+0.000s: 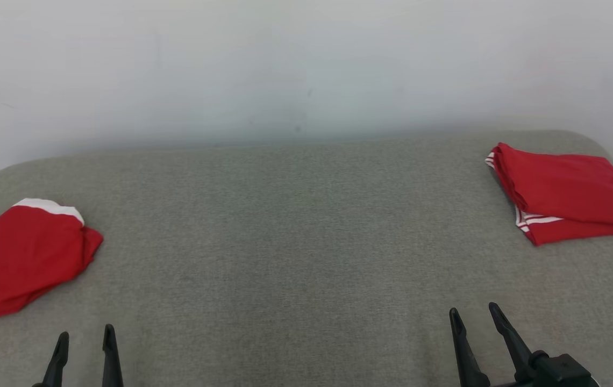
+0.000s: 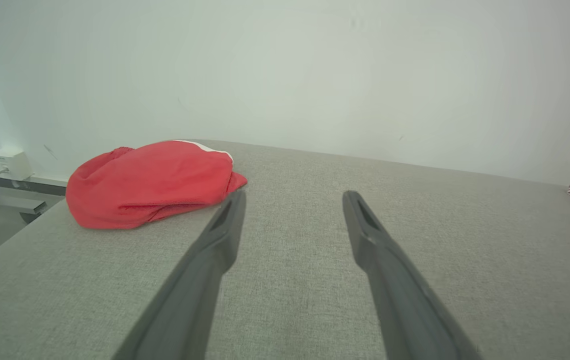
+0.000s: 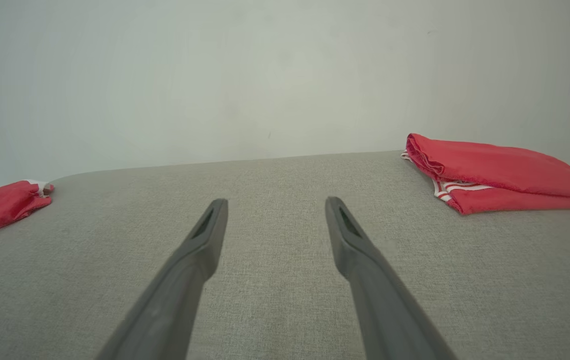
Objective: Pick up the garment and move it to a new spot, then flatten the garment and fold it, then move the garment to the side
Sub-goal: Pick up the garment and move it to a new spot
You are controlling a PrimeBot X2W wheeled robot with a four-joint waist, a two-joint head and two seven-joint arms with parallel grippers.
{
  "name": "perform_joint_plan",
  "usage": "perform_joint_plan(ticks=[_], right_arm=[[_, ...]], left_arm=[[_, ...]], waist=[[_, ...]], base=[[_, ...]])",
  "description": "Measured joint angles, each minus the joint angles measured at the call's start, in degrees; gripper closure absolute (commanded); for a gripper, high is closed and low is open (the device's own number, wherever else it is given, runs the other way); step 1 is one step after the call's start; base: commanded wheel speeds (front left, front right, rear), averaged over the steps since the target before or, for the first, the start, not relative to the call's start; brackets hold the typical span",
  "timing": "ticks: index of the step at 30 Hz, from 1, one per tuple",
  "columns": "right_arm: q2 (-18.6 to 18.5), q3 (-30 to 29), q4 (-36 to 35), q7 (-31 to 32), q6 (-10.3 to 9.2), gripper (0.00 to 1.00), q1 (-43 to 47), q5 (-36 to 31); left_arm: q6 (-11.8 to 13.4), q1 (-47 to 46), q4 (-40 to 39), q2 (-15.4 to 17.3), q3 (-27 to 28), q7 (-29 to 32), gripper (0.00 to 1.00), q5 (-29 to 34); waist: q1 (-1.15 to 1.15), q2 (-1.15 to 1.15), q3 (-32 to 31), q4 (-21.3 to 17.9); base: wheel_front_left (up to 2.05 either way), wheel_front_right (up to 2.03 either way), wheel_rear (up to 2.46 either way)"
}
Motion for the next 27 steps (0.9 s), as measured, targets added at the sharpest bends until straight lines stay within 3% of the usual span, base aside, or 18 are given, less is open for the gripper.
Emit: perform_joint_plan(ticks=[9, 27], right_arm=[[0.6, -0.1, 1.2, 0.0, 0.00, 0.00, 0.3, 0.6], [1.8, -0.4, 1.8, -0.1, 0.00, 0.00, -0.3, 0.6]], left_arm=[[0.1, -0.2, 0.4, 1.0, 1.1, 0.0, 0.00, 0.9], [0.4, -1.3, 1.0, 2.2, 2.3, 0.0, 0.00, 1.0]], waist=[[0.00, 0.00, -0.1, 5.3], [0.01, 0.00, 1.0, 20.1]], base=[[0.00, 0.00, 0.00], [0.00, 0.00, 0.00]])
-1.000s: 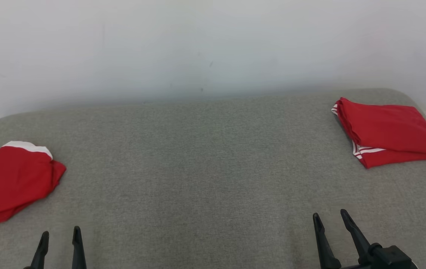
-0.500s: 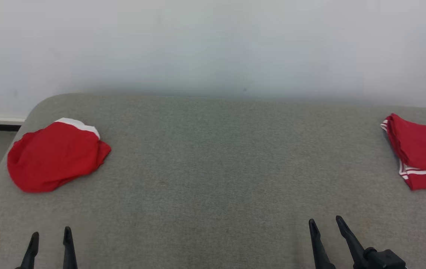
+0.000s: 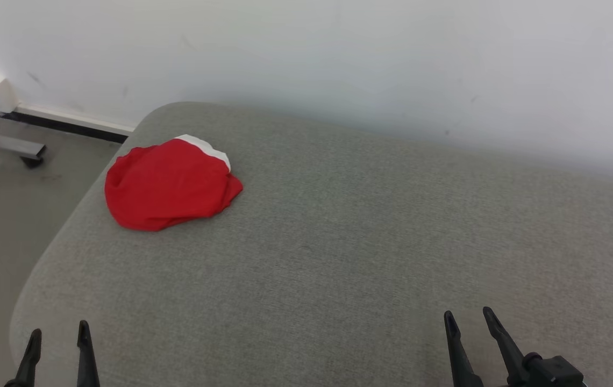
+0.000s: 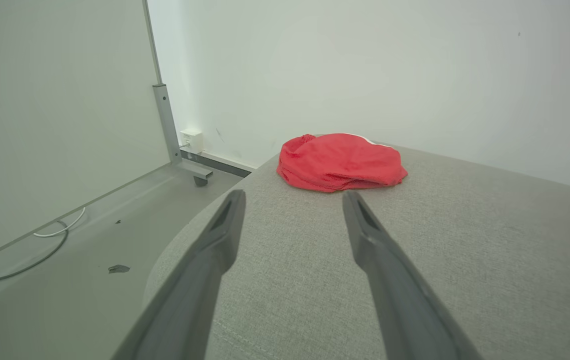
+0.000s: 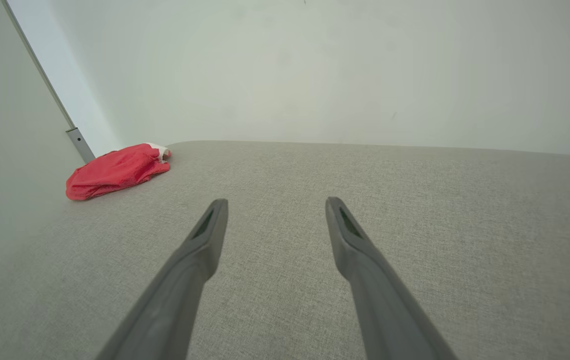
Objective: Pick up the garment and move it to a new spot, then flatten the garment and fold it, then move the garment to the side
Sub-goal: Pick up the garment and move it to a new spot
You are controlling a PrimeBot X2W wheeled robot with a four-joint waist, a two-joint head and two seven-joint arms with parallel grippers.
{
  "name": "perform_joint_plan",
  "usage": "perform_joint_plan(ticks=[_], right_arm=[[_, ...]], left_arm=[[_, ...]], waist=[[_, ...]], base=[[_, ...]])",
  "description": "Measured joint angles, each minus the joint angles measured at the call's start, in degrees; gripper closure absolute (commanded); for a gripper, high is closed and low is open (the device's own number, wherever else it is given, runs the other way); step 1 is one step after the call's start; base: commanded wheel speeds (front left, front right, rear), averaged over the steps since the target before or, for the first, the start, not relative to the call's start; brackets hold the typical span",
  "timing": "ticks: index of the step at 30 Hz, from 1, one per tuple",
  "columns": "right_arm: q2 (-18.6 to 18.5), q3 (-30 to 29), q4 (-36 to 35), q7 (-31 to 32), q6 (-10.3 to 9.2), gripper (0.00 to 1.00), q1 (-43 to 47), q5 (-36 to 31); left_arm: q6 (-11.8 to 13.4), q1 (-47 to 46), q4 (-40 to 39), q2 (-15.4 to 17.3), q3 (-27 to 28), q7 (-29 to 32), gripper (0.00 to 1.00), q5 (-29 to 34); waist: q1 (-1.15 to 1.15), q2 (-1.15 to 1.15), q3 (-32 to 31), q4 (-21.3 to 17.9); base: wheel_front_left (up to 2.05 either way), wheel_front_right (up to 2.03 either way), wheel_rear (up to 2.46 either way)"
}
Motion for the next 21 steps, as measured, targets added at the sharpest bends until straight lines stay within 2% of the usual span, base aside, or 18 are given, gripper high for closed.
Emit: perform_joint_plan(ticks=[11, 21], right_arm=[[0.2, 0.1, 0.5, 0.0, 0.00, 0.00, -0.1, -0.1], [0.3, 0.8, 0.6, 0.0, 0.00, 0.00, -1.5, -0.5]], left_arm=[[0.2, 0.5, 0.4, 0.1, 0.6, 0.0, 0.00, -0.2], [0.2, -0.6, 1.9, 0.5, 0.9, 0.0, 0.00, -1.3]], waist=[[0.00, 0.00, 0.3, 6.7], [0.00, 0.00, 1.2, 7.7]], base=[[0.00, 0.00, 0.00], [0.00, 0.00, 0.00]])
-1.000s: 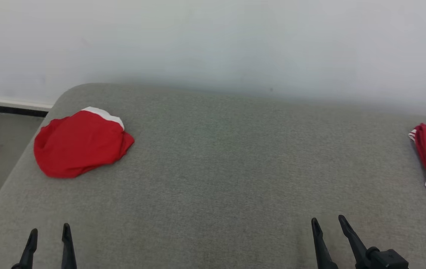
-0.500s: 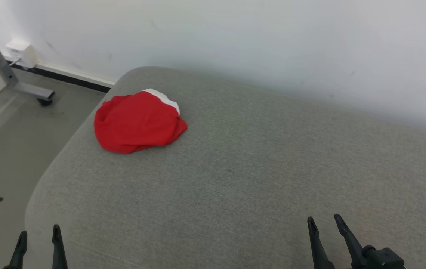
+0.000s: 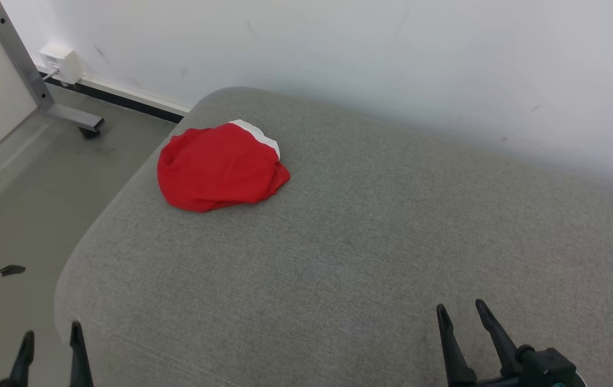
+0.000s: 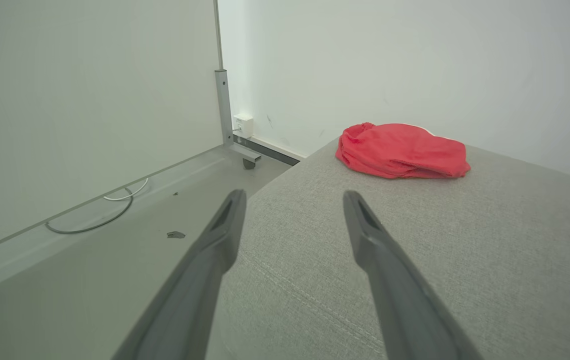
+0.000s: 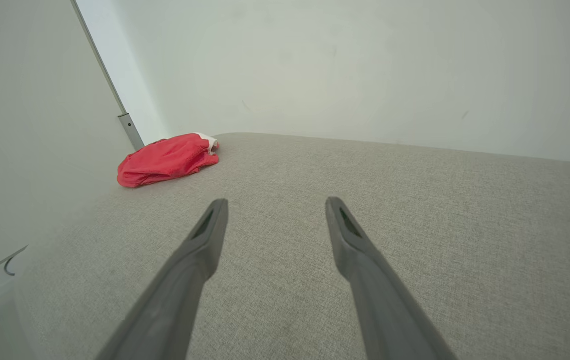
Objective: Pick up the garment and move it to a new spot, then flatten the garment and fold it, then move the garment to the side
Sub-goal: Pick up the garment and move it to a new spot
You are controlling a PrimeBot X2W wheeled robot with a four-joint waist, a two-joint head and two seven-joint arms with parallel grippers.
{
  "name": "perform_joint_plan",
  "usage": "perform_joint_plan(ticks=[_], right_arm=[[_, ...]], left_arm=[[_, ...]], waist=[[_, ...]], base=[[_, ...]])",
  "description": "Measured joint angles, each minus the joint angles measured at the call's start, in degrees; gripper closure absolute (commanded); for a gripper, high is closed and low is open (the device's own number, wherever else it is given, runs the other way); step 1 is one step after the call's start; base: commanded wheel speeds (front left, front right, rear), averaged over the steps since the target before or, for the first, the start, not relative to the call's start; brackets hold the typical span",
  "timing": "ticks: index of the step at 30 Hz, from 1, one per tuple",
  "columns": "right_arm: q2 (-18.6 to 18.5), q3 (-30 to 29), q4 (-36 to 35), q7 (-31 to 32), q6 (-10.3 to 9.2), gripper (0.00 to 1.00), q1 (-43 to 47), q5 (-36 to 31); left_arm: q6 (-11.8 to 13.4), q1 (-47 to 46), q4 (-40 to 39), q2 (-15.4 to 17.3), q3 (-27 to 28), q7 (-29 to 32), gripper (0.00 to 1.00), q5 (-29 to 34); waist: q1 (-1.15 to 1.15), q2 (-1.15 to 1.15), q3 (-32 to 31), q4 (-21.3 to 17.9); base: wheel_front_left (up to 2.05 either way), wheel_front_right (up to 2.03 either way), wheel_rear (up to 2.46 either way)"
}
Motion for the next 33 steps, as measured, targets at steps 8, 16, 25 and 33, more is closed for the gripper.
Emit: perform_joint_plan(ticks=[8, 16, 25, 33], right_arm=[[-0.6, -0.9, -0.8, 0.0, 0.00, 0.00, -2.6, -1.4], [-2.7, -4.4, -4.4, 0.6, 0.00, 0.00, -6.8, -3.7], [-2.9, -9.9, -10.4, 1.0, 0.00, 0.00, -9.9, -5.1], [-1.7, -11.4, -13.7, 1.2, 0.00, 0.00, -10.0, -6.0]], left_arm=[[-0.3, -8.6, 1.7, 1.4, 0.4, 0.0, 0.00, -1.6], [0.3, -24.8, 6.4, 5.0, 2.5, 0.0, 0.00, -4.4], [0.3, -42.8, 13.7, 13.2, 4.1, 3.4, 0.00, -6.2], [-0.2, -53.6, 24.4, 18.1, 3.1, 9.7, 0.00, -7.7]], waist=[[0.00, 0.00, 2.4, -2.9], [0.01, 0.01, 7.6, -8.1], [0.01, 0.01, 15.2, -16.1], [0.01, 0.02, 21.7, -23.0]], base=[[0.00, 0.00, 0.00], [0.00, 0.00, 0.00], [0.00, 0.00, 0.00], [0.00, 0.00, 0.00]])
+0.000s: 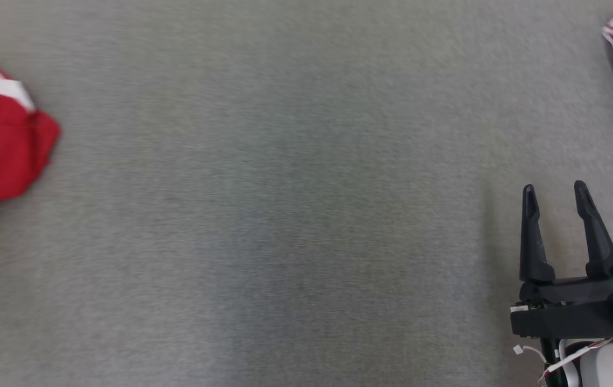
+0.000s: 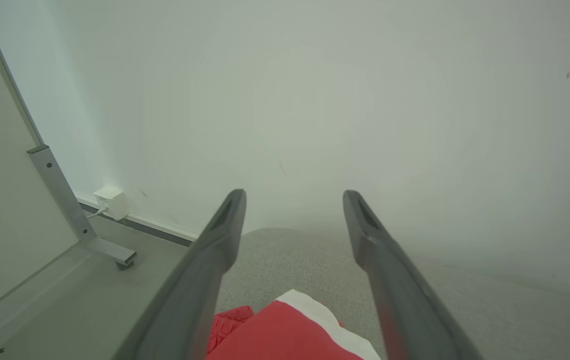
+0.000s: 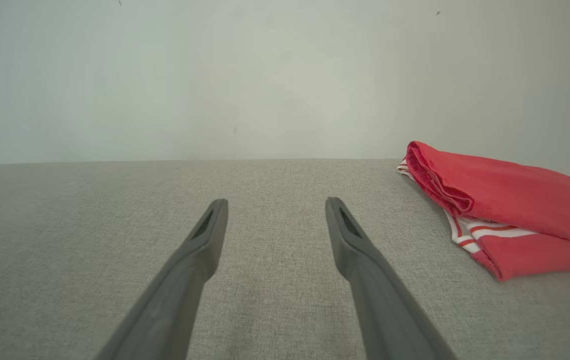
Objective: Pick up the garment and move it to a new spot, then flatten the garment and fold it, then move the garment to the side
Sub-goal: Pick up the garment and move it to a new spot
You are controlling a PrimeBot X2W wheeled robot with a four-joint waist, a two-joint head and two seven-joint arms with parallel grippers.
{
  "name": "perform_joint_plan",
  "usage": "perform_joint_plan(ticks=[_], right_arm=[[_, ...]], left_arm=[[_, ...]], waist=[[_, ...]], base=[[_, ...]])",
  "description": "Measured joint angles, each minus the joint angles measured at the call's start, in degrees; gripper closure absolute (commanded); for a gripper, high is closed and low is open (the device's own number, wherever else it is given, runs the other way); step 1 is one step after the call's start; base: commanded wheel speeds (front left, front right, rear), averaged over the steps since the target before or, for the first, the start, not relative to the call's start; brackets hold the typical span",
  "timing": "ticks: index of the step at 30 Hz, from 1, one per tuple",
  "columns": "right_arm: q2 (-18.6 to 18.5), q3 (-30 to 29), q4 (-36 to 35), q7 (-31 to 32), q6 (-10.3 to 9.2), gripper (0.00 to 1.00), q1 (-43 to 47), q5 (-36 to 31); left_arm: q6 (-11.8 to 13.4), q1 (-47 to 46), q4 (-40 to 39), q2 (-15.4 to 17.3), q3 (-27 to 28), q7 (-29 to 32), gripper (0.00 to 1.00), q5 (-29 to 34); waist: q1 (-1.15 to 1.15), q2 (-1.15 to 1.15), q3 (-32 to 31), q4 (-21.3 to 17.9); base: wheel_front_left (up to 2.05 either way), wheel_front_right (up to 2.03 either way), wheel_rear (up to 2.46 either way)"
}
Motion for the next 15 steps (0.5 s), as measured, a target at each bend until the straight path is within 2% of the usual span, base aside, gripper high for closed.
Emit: perform_joint_plan(ticks=[8, 15], right_arm=[[0.4, -1.5, -1.5, 0.7, 0.00, 0.00, 0.0, -0.5], [0.4, -1.1, -2.2, 1.5, 0.00, 0.00, 0.1, -1.1]], left_arm=[[-0.5, -2.7, 12.2, 3.1, -1.8, 9.2, 0.00, -0.2], [0.0, -3.6, 21.9, 4.5, -2.8, 16.4, 0.00, -0.4]], waist=[[0.00, 0.00, 5.0, -5.2], [0.00, -0.01, 6.5, -7.2]], base=[[0.00, 0.00, 0.00], [0.00, 0.00, 0.00]])
